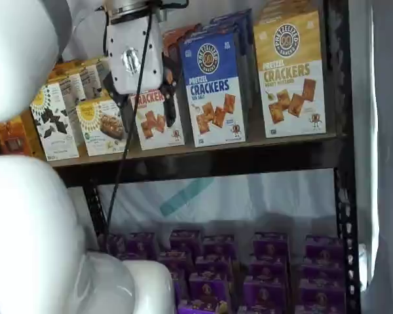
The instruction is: Retrieve the yellow and white box located on the top shelf, the sixth one from the left
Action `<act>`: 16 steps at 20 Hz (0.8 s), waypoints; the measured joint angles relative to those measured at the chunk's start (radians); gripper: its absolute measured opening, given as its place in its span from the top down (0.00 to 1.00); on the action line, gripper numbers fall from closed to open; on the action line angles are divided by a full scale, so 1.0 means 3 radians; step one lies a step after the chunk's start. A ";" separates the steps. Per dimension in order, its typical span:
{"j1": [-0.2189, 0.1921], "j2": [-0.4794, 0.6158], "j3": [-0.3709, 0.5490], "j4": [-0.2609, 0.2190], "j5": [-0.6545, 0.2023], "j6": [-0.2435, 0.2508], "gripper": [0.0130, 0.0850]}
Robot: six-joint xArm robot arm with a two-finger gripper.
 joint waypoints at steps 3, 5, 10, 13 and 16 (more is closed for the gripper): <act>-0.0067 -0.0034 0.0031 0.0072 -0.0055 -0.0036 0.00; -0.0086 -0.0035 0.0032 0.0092 -0.0055 -0.0049 0.00; -0.0098 -0.0035 0.0038 0.0060 -0.0070 -0.0075 0.00; -0.0129 -0.0034 0.0068 -0.0070 -0.0168 -0.0156 0.00; -0.0357 0.0007 0.0099 -0.0150 -0.0345 -0.0400 0.00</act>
